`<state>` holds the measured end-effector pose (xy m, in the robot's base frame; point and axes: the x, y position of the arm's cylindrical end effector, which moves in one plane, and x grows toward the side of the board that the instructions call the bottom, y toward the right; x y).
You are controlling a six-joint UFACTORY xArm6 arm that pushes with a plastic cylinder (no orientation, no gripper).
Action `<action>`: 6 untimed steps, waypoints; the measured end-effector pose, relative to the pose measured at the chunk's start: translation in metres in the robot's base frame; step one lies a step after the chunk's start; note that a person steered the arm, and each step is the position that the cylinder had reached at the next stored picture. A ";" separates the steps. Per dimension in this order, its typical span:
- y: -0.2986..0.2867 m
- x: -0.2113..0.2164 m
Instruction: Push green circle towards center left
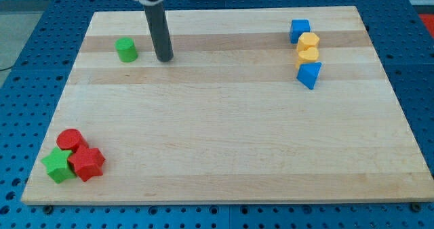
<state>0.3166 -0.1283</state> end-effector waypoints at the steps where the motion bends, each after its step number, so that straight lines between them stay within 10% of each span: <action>1: -0.005 -0.049; 6: -0.073 0.004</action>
